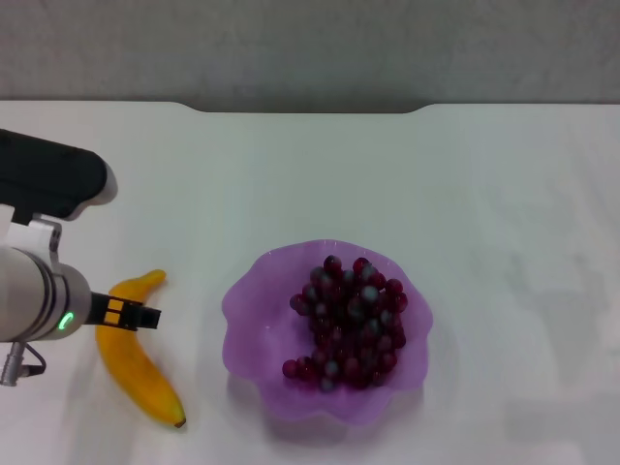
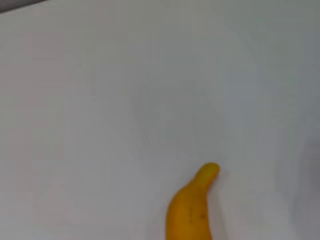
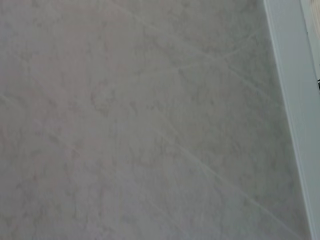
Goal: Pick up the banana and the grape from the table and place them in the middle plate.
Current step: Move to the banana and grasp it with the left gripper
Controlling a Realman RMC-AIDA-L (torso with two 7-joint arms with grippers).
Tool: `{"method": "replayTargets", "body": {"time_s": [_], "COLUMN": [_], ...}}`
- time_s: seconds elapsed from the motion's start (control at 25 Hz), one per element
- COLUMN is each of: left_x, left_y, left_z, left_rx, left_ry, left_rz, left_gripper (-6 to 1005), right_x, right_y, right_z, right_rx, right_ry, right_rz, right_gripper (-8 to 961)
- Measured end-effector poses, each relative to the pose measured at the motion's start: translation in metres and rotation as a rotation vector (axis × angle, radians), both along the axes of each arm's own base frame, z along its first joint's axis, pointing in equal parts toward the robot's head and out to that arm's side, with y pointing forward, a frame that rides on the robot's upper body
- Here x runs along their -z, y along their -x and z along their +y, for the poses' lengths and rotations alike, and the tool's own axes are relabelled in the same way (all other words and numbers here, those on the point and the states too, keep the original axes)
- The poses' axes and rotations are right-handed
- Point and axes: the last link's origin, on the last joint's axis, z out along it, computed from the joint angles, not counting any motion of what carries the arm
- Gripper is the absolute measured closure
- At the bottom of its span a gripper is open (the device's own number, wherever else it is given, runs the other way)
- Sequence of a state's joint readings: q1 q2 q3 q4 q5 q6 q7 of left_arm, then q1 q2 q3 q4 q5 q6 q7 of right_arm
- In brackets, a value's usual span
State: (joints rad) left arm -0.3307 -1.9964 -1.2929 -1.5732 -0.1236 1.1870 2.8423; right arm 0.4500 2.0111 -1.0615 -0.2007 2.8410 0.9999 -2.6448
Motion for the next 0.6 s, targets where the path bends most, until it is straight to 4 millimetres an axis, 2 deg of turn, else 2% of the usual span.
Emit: {"method": "replayTargets", "body": {"time_s": [0.28, 0.6], "left_x": [0.012, 0.012], "left_y": [0.005, 0.012], "left_z": [0.003, 0.011], "left_rx": [-0.017, -0.014], "left_ry": [0.015, 0.004], "left_rz": [0.003, 0.023], "left_gripper": [172, 180], "right_x": [0.002, 0.003], "right_y": [-0.001, -0.001], "right_z": [-0.001, -0.002], "right_rx": [0.003, 0.003], "right_ry": [0.004, 0.011], "right_rz": [0.013, 0.015], "right_gripper": [75, 75]}}
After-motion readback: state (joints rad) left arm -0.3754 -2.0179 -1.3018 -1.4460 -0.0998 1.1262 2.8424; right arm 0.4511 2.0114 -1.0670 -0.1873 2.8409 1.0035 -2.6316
